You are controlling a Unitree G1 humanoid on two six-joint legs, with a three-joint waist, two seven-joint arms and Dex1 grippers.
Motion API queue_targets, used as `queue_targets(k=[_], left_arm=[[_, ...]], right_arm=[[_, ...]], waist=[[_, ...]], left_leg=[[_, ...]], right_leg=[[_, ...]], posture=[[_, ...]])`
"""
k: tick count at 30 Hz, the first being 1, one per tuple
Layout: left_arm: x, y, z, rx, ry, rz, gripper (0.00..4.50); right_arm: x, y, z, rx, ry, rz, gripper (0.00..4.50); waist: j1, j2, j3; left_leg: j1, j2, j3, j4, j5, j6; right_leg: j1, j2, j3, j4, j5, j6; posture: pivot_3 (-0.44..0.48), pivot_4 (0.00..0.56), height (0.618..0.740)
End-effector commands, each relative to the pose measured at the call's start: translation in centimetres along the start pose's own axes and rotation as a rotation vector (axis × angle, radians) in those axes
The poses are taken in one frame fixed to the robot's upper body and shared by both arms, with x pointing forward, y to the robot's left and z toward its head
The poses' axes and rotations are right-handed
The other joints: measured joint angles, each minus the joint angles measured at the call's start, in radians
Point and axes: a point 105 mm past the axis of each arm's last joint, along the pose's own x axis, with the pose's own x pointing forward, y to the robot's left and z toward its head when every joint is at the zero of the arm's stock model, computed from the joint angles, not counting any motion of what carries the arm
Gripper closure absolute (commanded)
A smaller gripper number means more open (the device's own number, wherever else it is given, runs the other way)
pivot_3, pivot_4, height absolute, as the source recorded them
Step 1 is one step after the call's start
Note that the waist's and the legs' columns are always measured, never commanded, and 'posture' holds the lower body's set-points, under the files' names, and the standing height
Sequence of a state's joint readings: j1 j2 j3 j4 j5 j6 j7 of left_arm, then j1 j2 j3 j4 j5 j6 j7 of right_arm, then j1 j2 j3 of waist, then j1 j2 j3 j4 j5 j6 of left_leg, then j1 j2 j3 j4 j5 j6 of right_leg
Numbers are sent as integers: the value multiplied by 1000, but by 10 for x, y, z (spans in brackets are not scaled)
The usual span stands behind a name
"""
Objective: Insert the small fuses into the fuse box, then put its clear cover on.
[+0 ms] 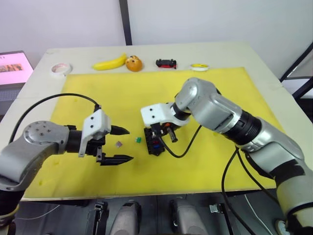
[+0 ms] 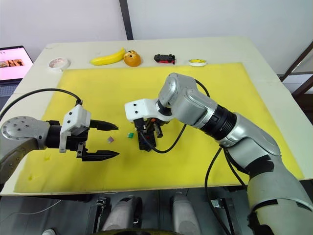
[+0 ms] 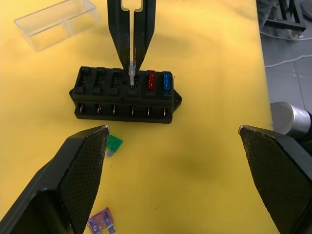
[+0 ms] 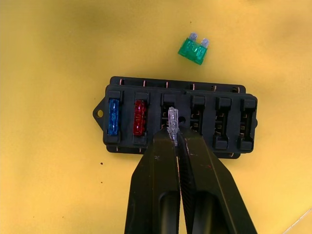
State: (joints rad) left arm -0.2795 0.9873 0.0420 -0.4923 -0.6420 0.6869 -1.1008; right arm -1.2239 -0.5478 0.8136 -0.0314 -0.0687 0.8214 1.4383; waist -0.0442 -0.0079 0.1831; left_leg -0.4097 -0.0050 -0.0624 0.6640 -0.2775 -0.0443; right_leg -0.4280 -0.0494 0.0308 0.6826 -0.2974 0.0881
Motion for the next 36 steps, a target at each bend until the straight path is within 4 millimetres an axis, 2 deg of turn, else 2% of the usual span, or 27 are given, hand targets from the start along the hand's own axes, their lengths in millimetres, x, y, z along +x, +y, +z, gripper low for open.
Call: queue_targets(k=[1, 9, 36], left_arm=[[0, -2, 6, 36, -9, 0, 25], [1, -2, 6, 35, -10, 0, 25], [0, -2, 6, 34, -6, 4, 25]], right_arm=[[-4, 0, 5, -17, -4, -4, 4500], [-5, 0, 7, -7, -10, 1, 4500], [15, 4, -4, -6, 41, 28, 4500]], waist=[[0, 0, 0], [0, 0, 0], [0, 0, 0]], left_leg=[[0, 0, 0, 0, 0, 0], [0, 0, 0, 0, 0, 0], [0, 0, 0, 0, 0, 0]], right_leg=[[0, 0, 0, 0, 0, 0], [0, 0, 0, 0, 0, 0], [0, 0, 0, 0, 0, 0]], posture=[[0, 150, 740], [0, 150, 740], [0, 150, 740]])
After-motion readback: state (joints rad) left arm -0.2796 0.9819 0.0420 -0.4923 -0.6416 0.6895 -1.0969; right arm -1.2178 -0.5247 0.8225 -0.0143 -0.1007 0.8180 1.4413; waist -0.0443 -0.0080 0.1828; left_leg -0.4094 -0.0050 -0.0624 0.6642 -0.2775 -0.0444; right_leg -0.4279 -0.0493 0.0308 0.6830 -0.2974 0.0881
